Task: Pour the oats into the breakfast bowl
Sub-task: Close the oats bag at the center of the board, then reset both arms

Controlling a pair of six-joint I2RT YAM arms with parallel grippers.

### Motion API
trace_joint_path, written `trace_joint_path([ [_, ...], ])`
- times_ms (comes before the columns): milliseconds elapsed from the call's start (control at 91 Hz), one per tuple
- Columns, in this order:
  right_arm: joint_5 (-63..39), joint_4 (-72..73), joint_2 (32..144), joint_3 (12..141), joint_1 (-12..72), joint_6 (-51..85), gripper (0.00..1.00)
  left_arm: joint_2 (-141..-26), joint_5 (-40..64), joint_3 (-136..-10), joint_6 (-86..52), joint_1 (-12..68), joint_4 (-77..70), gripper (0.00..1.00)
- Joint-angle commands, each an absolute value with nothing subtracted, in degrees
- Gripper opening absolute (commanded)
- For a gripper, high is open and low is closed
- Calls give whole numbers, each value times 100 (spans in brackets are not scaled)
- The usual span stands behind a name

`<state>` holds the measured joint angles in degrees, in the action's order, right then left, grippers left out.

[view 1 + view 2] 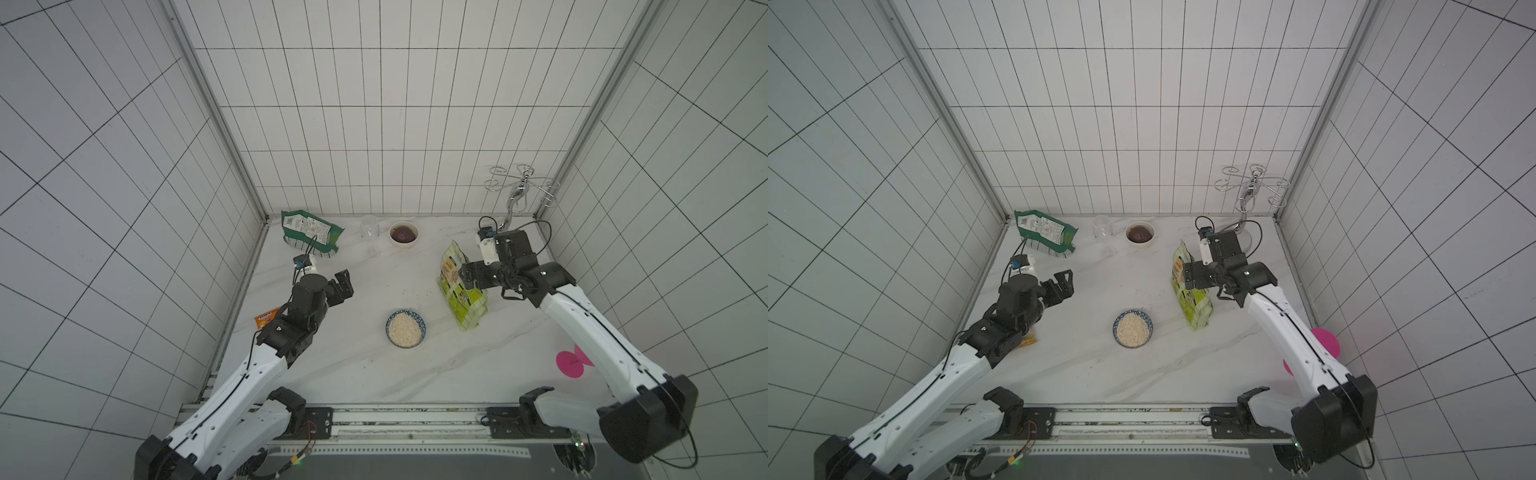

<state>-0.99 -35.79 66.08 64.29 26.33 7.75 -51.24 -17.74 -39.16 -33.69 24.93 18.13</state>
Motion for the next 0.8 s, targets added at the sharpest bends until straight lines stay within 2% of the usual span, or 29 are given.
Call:
trace_joint_path([
  [0,493,-2269,5425,5791,2624,1081,99,-5305,-2425,-3816,-2845,2398,1306,99],
  [55,806,-1760,4849,5384,2625,1145,99,-5432,-2656,-3756,-2643,2322,1096,99],
  [154,2077,-1133,4072,4687,2618,1203,99,-5678,-2764,-3604,-2234,2040,666,99],
  [297,3547,-460,4097,3889,2411,668,99,-6008,-2306,-3271,-2097,1241,55,98],
  [418,3023,538,4555,3095,1479,523,99,-6206,-1545,-2887,-1937,409,-698,98],
  [561,2529,1291,5492,2655,422,893,99,-6377,-1682,-2831,-1525,54,-979,98],
  [792,2218,3162,7028,2230,231,773,99,-7373,-1722,-2476,-902,20,-2421,98],
])
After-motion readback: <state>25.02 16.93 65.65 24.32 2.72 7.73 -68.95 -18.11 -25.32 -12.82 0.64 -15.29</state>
